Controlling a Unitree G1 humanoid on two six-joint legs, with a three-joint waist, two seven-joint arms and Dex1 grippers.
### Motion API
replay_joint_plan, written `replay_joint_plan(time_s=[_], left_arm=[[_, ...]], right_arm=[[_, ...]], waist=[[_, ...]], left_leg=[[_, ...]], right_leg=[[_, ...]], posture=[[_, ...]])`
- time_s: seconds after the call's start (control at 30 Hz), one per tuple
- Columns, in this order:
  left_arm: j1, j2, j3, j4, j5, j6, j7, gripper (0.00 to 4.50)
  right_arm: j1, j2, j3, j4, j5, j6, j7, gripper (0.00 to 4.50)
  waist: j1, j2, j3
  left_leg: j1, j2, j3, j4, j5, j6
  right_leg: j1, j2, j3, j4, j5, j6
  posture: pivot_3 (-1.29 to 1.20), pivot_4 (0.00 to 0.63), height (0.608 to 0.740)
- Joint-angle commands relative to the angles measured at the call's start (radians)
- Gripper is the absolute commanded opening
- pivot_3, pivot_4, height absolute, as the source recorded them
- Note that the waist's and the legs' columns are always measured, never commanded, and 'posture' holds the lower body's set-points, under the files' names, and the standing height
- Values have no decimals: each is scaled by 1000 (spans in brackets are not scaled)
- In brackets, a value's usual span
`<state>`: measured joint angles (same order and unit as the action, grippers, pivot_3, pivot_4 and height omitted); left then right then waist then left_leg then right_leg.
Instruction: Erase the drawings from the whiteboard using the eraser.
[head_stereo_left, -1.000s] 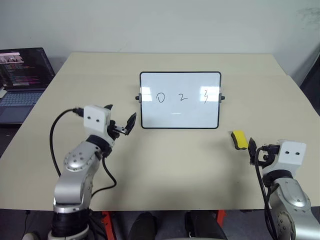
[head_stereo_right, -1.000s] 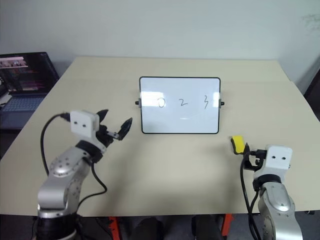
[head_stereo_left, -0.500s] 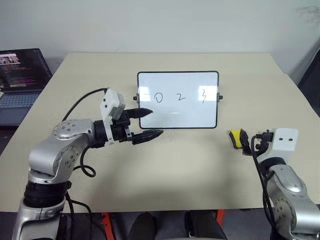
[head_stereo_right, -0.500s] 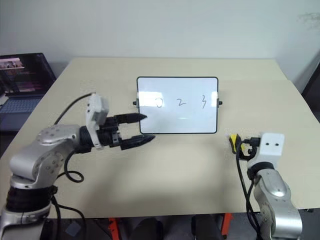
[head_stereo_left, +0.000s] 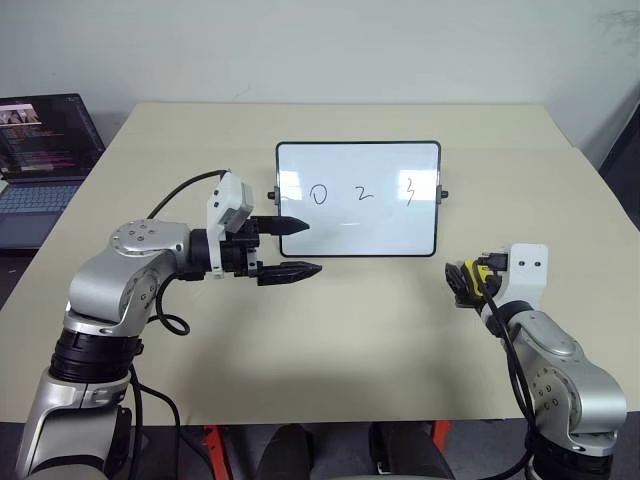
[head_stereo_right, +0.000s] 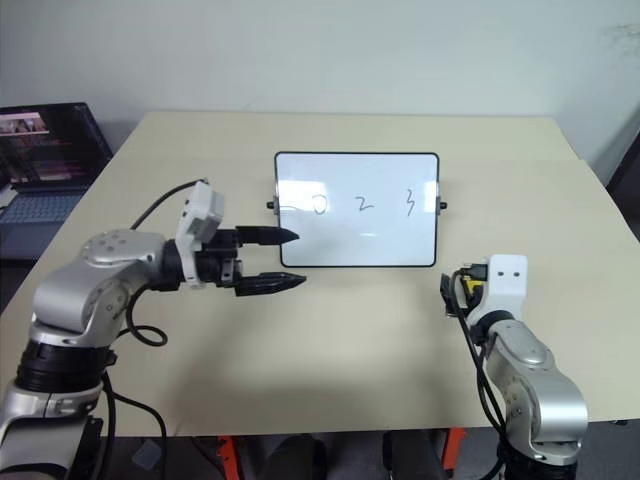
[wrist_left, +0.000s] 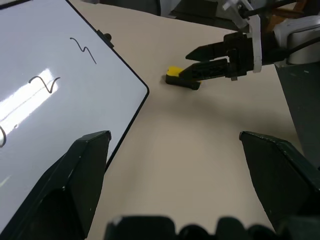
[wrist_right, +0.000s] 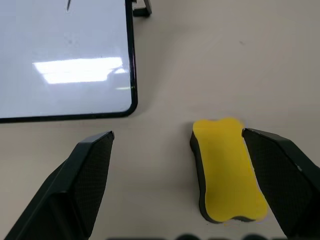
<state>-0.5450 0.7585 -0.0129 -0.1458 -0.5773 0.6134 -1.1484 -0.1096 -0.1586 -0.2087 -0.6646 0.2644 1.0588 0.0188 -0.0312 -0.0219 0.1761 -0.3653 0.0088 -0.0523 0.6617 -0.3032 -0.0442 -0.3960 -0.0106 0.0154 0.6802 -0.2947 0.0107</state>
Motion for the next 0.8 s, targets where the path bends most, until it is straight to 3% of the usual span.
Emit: replay_joint_plan(time_s=[0.03, 0.8], left_arm=[[-13, 1, 14, -7, 7, -31, -9, 4500], [-6, -11, 7, 4, 48, -95, -15, 4500]], right_arm=[[-28, -17, 6, 1, -12, -7, -4, 4448], [11, -39, -16, 135, -26, -98, 11, 4448]], waist=[[0, 0, 0], [0, 0, 0]], left_leg=[[0, 0, 0, 0, 0, 0], [0, 0, 0, 0, 0, 0]], right_leg=[[0, 0, 0, 0, 0, 0], [0, 0, 0, 1, 0, 0]], posture=[[0, 150, 740], [0, 150, 740]])
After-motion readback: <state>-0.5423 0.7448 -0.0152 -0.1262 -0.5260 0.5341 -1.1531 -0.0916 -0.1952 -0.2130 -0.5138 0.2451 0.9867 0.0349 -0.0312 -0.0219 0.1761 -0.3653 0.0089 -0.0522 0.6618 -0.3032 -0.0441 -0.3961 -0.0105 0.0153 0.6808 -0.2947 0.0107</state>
